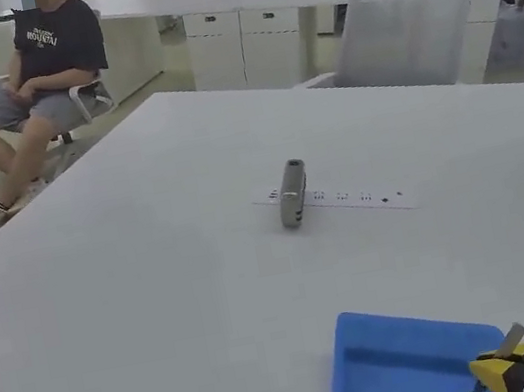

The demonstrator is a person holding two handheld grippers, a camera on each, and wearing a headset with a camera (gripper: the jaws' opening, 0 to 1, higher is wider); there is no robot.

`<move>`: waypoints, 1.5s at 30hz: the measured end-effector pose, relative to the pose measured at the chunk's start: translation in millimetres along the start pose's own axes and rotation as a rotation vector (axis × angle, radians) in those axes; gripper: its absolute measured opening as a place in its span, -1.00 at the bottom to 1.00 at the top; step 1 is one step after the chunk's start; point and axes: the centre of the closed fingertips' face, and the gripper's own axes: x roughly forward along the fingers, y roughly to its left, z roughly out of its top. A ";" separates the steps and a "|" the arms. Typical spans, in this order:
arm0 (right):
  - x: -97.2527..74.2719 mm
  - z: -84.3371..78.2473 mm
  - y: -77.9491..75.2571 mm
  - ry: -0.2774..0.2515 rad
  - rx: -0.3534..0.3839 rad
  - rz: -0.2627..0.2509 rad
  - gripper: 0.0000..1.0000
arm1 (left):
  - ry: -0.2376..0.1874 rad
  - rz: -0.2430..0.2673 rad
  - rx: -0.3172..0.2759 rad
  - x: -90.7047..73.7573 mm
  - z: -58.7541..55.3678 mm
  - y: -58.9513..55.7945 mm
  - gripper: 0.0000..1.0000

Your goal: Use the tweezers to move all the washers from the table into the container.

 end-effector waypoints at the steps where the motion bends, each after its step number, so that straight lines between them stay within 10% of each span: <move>1: 0.4 -0.2 -0.5 0.000 0.001 0.001 -0.94 | 0.003 -0.002 -0.001 0.2 -0.6 -0.3 0.78; 19: -20.4 12.4 12.9 -0.065 -0.028 0.011 -0.94 | -0.003 -0.002 -0.012 0.1 -0.2 0.7 0.78; 27: -58.4 29.4 52.7 -0.148 -0.013 0.077 -0.95 | -0.012 -0.012 -0.012 0.3 1.3 -1.5 0.79; 45: -34.1 -40.9 86.7 -0.011 0.175 0.217 -0.94 | -0.011 -0.021 -0.026 0.6 0.3 -2.3 0.79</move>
